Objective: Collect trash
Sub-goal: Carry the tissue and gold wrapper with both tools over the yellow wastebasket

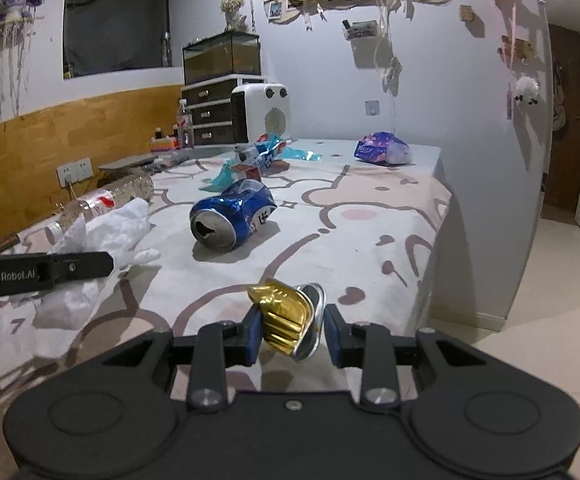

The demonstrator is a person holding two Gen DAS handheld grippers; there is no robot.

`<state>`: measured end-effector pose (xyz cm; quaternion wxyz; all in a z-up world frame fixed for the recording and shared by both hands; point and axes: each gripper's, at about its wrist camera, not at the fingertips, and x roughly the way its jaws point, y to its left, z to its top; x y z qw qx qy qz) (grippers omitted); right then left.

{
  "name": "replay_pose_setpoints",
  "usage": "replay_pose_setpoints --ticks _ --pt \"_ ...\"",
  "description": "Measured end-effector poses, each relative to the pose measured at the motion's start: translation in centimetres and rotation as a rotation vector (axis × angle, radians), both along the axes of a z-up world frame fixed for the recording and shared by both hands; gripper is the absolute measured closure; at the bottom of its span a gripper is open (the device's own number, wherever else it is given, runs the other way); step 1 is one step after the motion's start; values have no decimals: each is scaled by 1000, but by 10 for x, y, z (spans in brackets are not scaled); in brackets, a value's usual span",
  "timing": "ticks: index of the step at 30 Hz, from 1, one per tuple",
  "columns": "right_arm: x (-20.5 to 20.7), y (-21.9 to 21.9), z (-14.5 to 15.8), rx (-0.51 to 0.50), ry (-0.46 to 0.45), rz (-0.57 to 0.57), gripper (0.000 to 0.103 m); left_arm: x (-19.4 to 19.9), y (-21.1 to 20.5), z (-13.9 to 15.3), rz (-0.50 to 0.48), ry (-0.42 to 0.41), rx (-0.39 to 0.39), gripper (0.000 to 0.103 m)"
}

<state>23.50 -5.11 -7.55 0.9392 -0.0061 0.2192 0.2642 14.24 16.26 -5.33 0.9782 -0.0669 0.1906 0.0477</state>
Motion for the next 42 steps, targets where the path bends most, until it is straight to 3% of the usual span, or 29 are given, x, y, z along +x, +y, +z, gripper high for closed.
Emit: replay_pose_setpoints --ticks 17,29,42 --pt "-38 -63 17 74 -46 -71 70 -20 -61 9 -65 -6 47 92" --pt "-49 -130 5 56 -39 -196 70 0 -136 -2 -231 15 28 92" --pt "-58 -205 -28 20 22 -359 70 28 -215 -41 -418 100 7 92"
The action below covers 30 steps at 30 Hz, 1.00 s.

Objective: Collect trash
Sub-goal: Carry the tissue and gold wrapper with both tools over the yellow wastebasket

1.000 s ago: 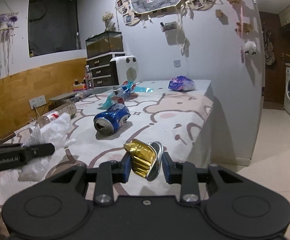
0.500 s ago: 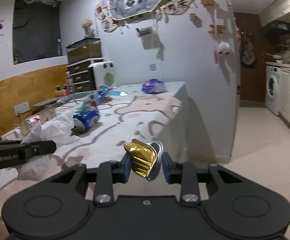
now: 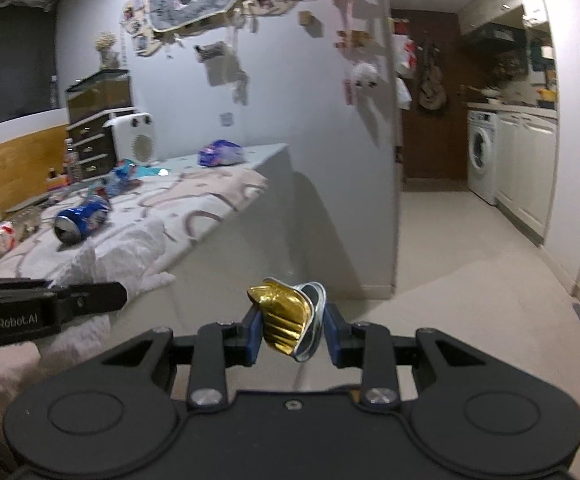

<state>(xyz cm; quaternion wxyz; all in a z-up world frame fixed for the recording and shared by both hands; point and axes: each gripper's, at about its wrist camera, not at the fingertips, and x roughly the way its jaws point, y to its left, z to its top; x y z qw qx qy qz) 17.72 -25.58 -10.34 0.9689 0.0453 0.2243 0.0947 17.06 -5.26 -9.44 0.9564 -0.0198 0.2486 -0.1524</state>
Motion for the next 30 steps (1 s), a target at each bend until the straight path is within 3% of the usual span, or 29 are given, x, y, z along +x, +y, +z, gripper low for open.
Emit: replay_pose_setpoints --ticks 14,22,30 --pt "16 -43 -68 28 133 -113 70 56 -58 -85 -84 222 0 92" --pt "51 -61 -128 72 279 -163 70 107 -78 -151 -105 363 35 92" --pt "95 -76 -178 115 401 -183 70 164 -91 -219 -99 494 17 92"
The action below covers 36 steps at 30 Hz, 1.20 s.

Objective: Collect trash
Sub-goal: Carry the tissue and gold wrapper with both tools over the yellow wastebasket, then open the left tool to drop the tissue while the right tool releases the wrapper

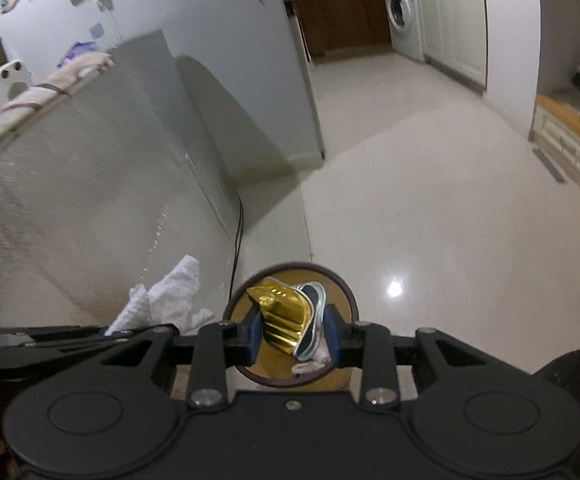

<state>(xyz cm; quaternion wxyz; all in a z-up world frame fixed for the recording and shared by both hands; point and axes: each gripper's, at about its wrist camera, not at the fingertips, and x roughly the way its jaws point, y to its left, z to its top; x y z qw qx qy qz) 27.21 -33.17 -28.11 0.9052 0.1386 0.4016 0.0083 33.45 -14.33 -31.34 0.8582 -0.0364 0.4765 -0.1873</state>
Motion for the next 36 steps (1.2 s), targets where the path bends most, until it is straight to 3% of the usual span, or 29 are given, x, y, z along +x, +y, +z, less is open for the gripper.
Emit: replay_pose_setpoints --ticks 7,21,26,29,31,36 --pt "48 -9 -41 69 83 -1 70 48 -10 -48 4 57 2 92" --pt "144 3 -111 70 234 -2 70 118 -15 -132 11 134 41 91" --pt "164 5 -135 84 273 -2 70 131 -20 -158 -9 155 98 91" --pt "174 6 -148 82 295 -8 70 133 -17 -166 11 154 103 80" --pt "181 5 -154 79 303 -11 70 132 -14 -167 35 159 108 53" --pt "194 0 -169 99 319 -41 70 126 -10 -172 42 160 118 40"
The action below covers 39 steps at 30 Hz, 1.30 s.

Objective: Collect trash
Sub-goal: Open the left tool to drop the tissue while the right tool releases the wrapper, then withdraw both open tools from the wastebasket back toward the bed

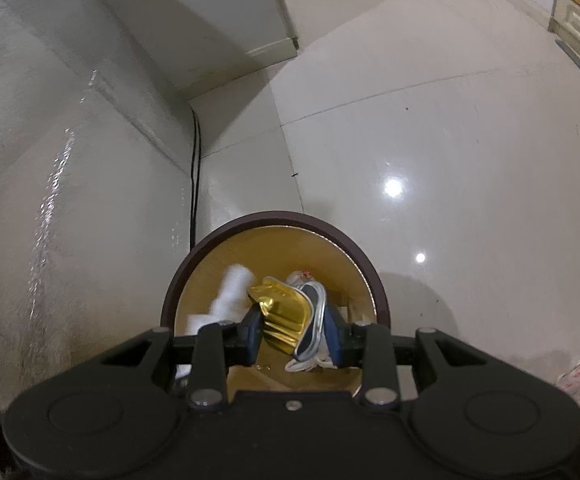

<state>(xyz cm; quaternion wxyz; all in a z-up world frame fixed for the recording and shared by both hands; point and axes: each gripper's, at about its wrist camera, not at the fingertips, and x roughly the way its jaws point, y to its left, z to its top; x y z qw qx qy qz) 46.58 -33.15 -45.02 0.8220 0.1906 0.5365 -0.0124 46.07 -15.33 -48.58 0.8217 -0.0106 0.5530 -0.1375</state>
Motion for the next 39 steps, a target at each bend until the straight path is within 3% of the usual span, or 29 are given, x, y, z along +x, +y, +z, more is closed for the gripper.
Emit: replay_pose_setpoints --ticks 4,8,16,18,31,39 --pt "4 -2 -11 22 -15 -7 68 -4 0 0 -8 4 7 30" --pt "-1 -10 -17 50 -13 -49 31 -7 1 -1 -11 6 14 20" --pt "-16 -13 -22 48 -11 -5 13 -18 2 -3 -12 41 20 5" --pt "-20 -17 -21 48 -19 -3 0 -19 3 -2 -9 47 17 2" --pt "-38 -20 -3 12 1 60 0 -30 18 27 49 30 49 0" --pt "-59 -21 23 -23 -24 59 0 -44 40 67 112 -13 60 0"
